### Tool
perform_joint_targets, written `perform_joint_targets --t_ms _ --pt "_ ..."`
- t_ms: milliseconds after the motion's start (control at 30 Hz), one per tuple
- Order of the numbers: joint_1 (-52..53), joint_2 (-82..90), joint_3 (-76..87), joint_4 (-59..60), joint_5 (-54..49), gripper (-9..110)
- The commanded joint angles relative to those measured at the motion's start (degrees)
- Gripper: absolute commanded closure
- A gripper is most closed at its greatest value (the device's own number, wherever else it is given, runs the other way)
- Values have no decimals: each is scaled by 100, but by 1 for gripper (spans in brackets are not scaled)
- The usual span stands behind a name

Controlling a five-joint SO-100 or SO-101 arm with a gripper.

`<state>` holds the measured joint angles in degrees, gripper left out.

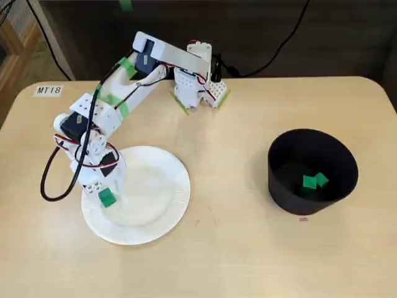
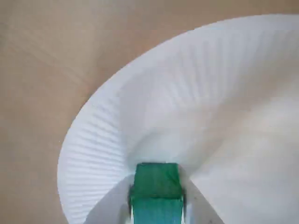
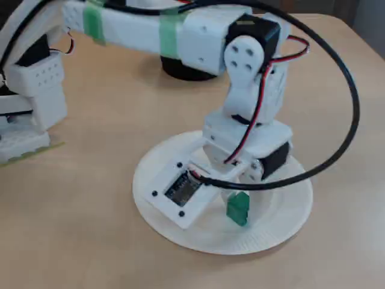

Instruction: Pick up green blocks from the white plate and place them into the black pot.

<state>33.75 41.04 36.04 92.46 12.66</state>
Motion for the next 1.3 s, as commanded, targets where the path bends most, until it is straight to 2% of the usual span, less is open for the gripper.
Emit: perform_joint_targets --t_ms 0,167,267,500,767,933,1100,1267 --pt "26 -167 -747 -53 -53 104" --pt "-44 -272 -1521 0 -334 104" --pt "-193 -132 -2566 272 -703 104" --pt "-1397 1907 -2408 299 -1213 104" --pt "-3234 5862 1037 -9 -984 104" --pt "-4623 9070 5607 -2514 -677 104" --pt "-5704 9756 7690 -3955 -729 104" --pt "-6196 9475 8253 -4772 -949 104"
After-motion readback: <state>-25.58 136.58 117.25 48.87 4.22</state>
